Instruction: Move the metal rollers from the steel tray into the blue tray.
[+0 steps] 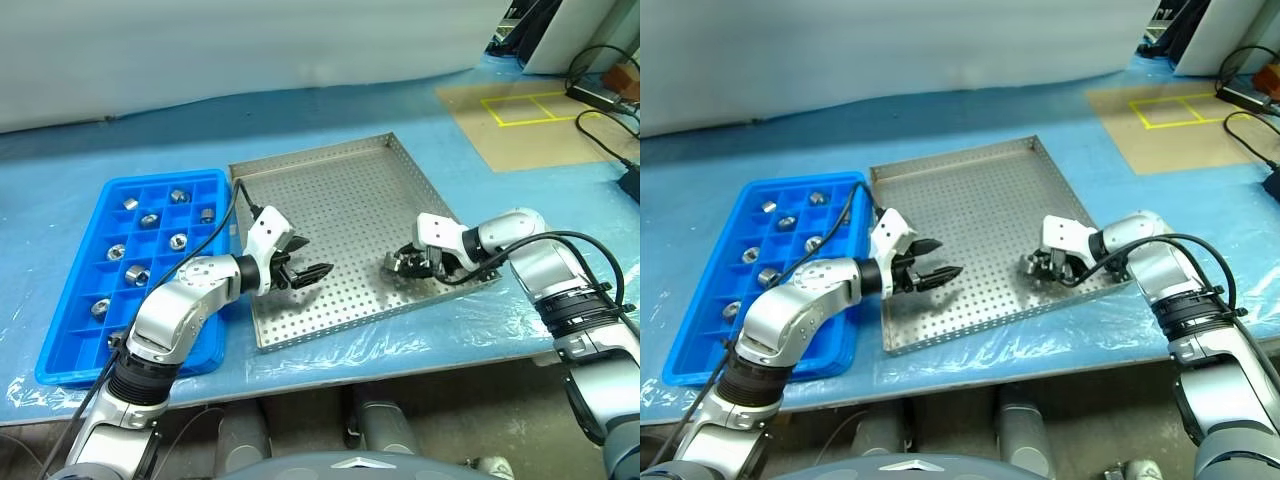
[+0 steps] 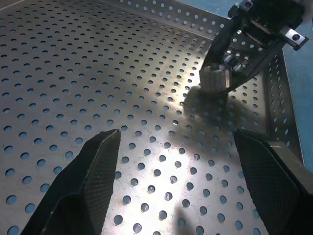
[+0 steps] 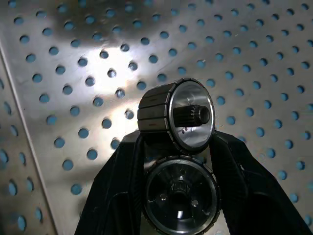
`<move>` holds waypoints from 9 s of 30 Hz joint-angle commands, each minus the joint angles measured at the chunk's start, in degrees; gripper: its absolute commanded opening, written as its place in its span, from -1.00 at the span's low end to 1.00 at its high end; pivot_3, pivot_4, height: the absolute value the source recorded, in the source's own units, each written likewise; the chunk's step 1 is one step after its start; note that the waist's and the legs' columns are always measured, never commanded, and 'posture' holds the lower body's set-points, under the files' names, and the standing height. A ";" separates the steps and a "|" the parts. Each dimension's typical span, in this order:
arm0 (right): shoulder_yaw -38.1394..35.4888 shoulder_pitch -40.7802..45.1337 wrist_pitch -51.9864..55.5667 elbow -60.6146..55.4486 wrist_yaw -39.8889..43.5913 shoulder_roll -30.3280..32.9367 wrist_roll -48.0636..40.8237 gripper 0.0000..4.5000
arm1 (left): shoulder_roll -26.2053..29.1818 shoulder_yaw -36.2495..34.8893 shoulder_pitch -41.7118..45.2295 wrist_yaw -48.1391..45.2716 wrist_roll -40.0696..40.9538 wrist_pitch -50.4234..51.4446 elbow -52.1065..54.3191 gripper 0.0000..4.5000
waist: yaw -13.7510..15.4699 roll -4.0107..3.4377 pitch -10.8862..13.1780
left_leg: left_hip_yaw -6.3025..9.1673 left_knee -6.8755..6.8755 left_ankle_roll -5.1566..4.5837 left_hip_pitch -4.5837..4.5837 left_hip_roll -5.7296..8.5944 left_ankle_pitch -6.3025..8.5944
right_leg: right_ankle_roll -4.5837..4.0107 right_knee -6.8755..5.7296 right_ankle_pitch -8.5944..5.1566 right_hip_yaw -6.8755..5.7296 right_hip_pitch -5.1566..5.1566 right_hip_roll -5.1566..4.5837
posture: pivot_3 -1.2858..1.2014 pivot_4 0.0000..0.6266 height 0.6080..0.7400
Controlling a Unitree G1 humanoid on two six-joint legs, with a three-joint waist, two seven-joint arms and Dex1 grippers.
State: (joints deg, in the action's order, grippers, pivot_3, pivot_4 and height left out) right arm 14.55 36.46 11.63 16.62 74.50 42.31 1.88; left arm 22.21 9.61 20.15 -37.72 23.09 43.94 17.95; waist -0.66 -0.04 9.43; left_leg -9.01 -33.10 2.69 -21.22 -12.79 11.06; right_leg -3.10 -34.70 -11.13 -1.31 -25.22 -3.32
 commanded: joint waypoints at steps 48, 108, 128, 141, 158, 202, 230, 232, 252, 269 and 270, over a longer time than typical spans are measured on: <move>0.25 3.06 30.45 -27.95 -0.60 -0.13 -25.70 -0.26 | 2.89 2.02 13.30 -36.86 -4.52 -42.11 -25.52 0.73 | 2.78 -0.05 0.03 | 0.00 0.26 0.78 0.21 -0.02 -0.25 | -0.01 -0.12 0.02 0.06 0.03 0.04 | -0.12 -0.52 1.00; 6.66 1.03 23.02 -24.90 -1.80 -1.73 -17.79 -0.26 | -6.86 -4.15 16.85 -25.68 4.39 -28.96 -24.70 -0.36 | 2.80 -0.05 0.03 | 0.00 0.20 0.75 0.20 -0.01 -0.26 | -0.02 -0.17 0.03 0.06 0.03 0.03 | -0.12 -0.52 1.00; 8.22 -5.82 19.78 -23.45 -2.21 1.21 -13.78 -0.26 | -15.29 -11.66 19.43 -12.27 8.92 -21.39 -24.69 -0.36 | 2.77 -0.04 0.03 | 0.01 0.13 0.55 0.18 0.00 -0.30 | -0.02 -0.16 0.04 0.06 0.06 0.03 | -0.11 -0.52 1.00; 6.77 -9.08 22.84 -24.87 -2.98 1.81 -13.75 -0.26 | -15.70 -14.51 20.64 -8.37 13.90 -15.91 -21.91 -0.36 | 2.48 0.04 0.09 | 0.15 0.01 0.26 0.18 0.16 -0.08 | 0.08 -0.02 -0.01 0.06 0.27 -0.08 | -0.11 -0.52 1.00; 0.22 -1.97 32.97 -28.52 -8.24 -3.68 -19.58 -0.26 | -6.95 -11.84 15.33 -13.99 12.40 -15.77 -16.15 -0.36 | 1.38 0.03 0.10 | 0.15 0.06 0.29 0.15 0.07 -0.11 | 0.09 -0.06 0.02 0.07 0.13 0.02 | -0.12 -0.52 1.00; 12.17 20.60 5.70 21.72 -5.30 -52.29 -10.30 -0.26 | 13.41 -50.16 -37.28 4.57 11.71 -15.93 25.46 -0.36 | 12.78 0.33 0.26 | 0.53 0.91 1.09 0.02 -0.18 -0.26 | -0.29 -0.12 -0.18 -0.33 -0.31 0.06 | 0.48 -0.52 1.00; 4.41 21.52 13.44 19.93 -9.97 -48.12 -12.28 0.77 | 19.31 -36.81 -19.67 1.76 9.81 -17.79 12.33 -0.37 | 12.24 0.37 0.23 | 0.52 0.87 1.31 0.08 -0.17 -0.39 | -0.28 -0.41 -0.18 -0.29 -0.38 0.11 | 0.32 -0.52 1.00; 2.28 22.86 13.32 19.18 -9.93 -46.75 -13.03 0.77 | 19.26 -36.07 -18.45 1.45 9.52 -18.09 11.43 -0.37 | 12.13 0.38 0.23 | 0.52 0.80 1.32 0.07 -0.16 -0.41 | -0.28 -0.50 -0.18 -0.27 -0.39 0.11 | 0.29 -0.52 1.00; 4.46 9.09 8.27 0.84 5.02 -9.08 -7.86 -0.70 | 13.39 -17.34 -7.08 -3.60 4.84 -22.46 2.32 -0.37 | 7.62 0.45 0.18 | 0.49 0.13 1.51 -0.08 -0.10 -0.55 | -0.27 -1.07 -0.16 -0.10 -0.59 0.17 | 0.12 -0.52 1.00; 6.70 -3.00 -0.68 -3.81 11.25 5.22 -3.33 -0.70 | 11.48 -15.32 -5.40 -6.35 2.97 -25.21 -2.19 -0.37 | 6.45 0.45 0.19 | 0.43 0.02 1.14 -0.02 -0.12 -0.36 | -0.29 -1.01 -0.15 -0.09 -0.45 0.17 | 0.09 -0.52 1.00; 6.86 -3.03 -1.05 -3.59 10.99 4.70 -3.27 -0.70 | 11.36 -15.16 -5.34 -6.34 2.85 -25.32 -2.25 -0.37 | 6.22 0.45 0.19 | 0.43 0.02 1.14 -0.02 -0.12 -0.36 | -0.29 -1.00 -0.15 -0.09 -0.45 0.17 | 0.08 -0.52 1.00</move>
State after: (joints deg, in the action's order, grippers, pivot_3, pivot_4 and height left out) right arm 21.99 33.48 11.68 13.91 84.86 47.34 -1.17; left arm 33.41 -4.89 13.86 -43.68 26.15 20.05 14.87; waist 5.56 0.41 9.61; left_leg -8.58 -33.09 3.82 -21.25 -12.90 10.70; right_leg -3.39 -35.70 -11.27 -1.41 -25.67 -3.16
